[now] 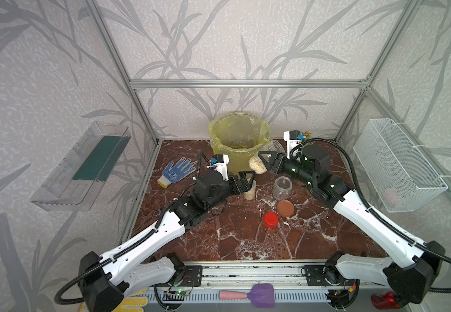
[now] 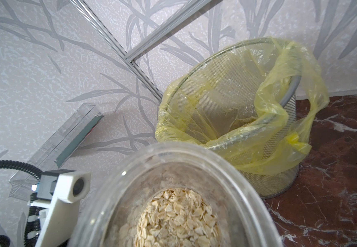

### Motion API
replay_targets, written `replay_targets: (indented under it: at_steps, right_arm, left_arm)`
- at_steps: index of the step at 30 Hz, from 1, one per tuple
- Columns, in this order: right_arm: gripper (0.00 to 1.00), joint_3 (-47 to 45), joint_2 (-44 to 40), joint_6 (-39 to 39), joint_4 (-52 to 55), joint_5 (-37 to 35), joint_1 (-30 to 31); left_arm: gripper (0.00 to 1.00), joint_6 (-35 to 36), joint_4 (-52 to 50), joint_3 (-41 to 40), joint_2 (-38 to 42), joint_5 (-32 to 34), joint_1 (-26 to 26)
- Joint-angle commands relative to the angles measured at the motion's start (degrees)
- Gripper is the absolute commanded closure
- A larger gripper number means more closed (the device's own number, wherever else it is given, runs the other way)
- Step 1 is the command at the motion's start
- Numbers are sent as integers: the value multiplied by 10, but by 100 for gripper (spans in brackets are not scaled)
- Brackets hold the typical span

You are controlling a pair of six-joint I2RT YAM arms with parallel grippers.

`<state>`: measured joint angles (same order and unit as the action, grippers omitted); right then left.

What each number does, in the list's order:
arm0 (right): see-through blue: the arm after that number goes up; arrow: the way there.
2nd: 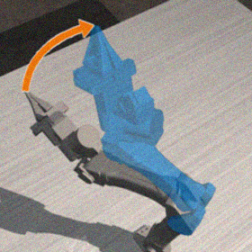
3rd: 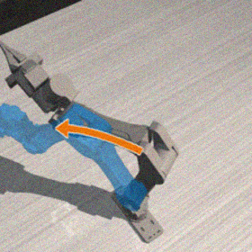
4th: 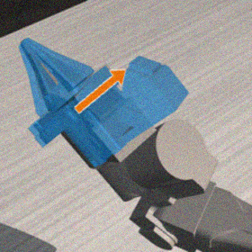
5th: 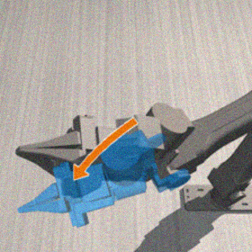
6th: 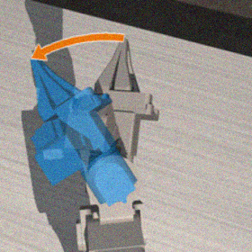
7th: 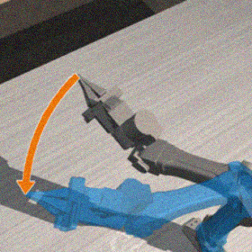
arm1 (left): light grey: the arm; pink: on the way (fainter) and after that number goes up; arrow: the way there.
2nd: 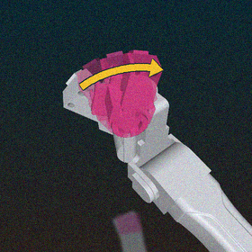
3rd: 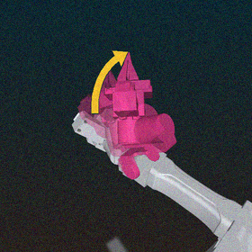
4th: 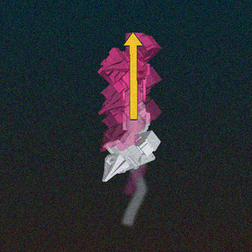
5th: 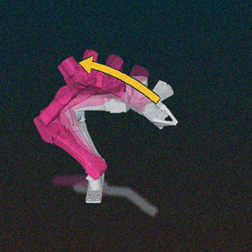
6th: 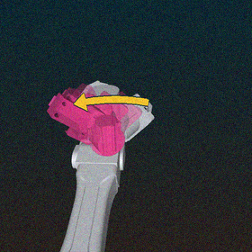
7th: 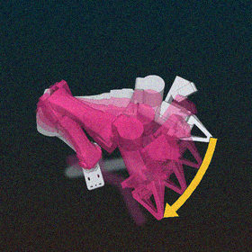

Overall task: Empty expired oatmeal from jars
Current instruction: Pour the expired oatmeal into the trash bin.

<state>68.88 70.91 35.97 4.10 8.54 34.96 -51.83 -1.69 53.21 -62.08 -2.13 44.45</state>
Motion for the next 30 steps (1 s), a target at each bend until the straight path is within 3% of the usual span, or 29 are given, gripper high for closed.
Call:
replay_targets:
  at_steps: [1, 14, 21, 30]
  right_arm:
    - [85, 26, 10, 24, -27, -25, 8]
    - [85, 151, 122, 70, -30, -49, 29]
    - [85, 222, 191, 106, -59, -59, 29]
    - [86, 301, 284, 159, -80, -63, 29]
  left_arm:
    - [1, -90, 16, 9, -4, 1, 3]
    - [1, -149, -8, 88, 3, 100, -4]
    - [1, -206, 17, 110, -28, 96, -36]
    - [1, -249, 60, 160, -91, 55, -124]
